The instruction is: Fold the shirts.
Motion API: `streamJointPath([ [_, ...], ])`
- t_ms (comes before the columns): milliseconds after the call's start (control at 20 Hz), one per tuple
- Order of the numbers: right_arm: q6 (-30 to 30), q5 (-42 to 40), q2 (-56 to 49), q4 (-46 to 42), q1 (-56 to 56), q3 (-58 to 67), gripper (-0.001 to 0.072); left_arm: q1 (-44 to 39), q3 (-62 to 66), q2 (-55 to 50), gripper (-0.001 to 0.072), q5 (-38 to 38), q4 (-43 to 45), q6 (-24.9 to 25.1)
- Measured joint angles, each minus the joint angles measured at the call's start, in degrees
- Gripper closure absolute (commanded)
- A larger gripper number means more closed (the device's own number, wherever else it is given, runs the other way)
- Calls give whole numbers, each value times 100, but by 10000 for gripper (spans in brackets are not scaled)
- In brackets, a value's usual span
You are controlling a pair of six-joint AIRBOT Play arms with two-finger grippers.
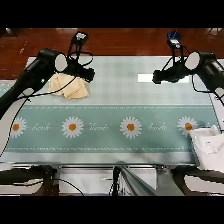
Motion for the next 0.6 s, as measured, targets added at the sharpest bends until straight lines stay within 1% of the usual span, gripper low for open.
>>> streamJointPath([
  [300,-111,72,0,-2,0,0,123,-9,0,0,93,205,-105,0],
  [400,-173,155,0,-15,0,0,123,-13,0,0,110,247,-118,0],
  [500,-203,245,0,-105,0,0,123,13,20,7,109,317,-96,2],
  [600,-236,354,0,-269,0,0,123,109,90,11,89,354,133,-4],
])
